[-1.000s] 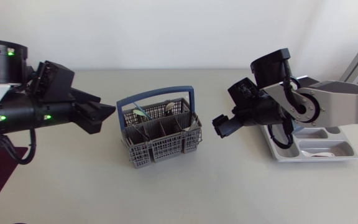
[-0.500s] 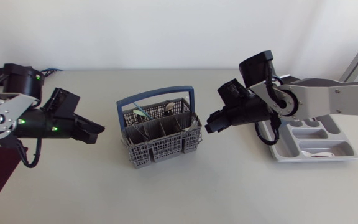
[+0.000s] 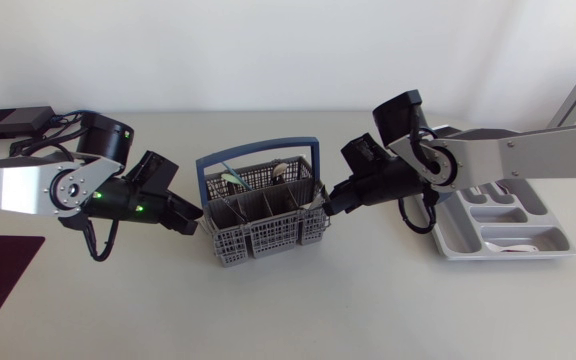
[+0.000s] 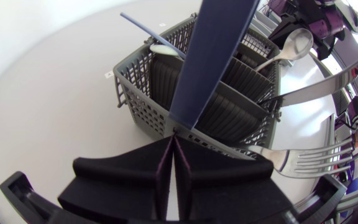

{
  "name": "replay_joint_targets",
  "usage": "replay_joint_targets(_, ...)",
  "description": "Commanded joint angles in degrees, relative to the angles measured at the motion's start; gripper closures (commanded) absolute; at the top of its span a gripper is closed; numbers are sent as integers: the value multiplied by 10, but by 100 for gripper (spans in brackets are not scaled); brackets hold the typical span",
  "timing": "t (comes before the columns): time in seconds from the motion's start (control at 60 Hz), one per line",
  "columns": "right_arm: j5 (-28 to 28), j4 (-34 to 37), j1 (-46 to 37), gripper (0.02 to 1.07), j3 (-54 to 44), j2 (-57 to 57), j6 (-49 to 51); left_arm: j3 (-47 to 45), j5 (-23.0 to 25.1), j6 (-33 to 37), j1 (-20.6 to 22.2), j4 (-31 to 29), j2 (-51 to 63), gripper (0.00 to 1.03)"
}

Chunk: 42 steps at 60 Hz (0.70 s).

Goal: Sort the cutlery from the basket into the organizer compartments.

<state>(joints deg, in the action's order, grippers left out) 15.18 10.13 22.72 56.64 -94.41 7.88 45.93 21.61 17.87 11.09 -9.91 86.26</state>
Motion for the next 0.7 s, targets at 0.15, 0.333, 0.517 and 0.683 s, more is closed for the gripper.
replay_joint_targets(0.15, 12, 2, -1, 99, -29, 41, -15, 76, 10, -24, 34, 24, 73, 100)
replay_joint_targets(0.333, 12, 2, 0, 99, -65, 76, -15, 131, 9, -32, 48, 26, 129, 100)
replay_joint_targets(0.517, 9, -1, -3, 99, -70, 78, -17, 142, 9, -35, 54, 26, 143, 100)
replay_joint_targets(0.683, 9, 2, 4, 99, -76, 90, -24, 117, 9, -35, 41, 26, 123, 100)
